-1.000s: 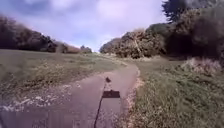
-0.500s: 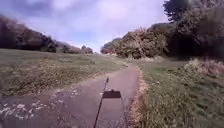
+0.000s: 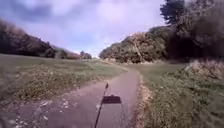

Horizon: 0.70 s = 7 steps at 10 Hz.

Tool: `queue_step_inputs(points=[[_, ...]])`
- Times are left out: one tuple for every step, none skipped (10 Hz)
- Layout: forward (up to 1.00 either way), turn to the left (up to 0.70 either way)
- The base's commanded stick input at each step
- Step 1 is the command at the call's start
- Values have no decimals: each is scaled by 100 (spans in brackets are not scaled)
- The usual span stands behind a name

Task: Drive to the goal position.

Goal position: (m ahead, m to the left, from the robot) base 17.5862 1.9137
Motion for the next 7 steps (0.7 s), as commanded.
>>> queue_step_inputs(points=[[4, 0], [4, 0], [4, 0], [4, 0], [4, 0], [4, 0], [4, 0]])
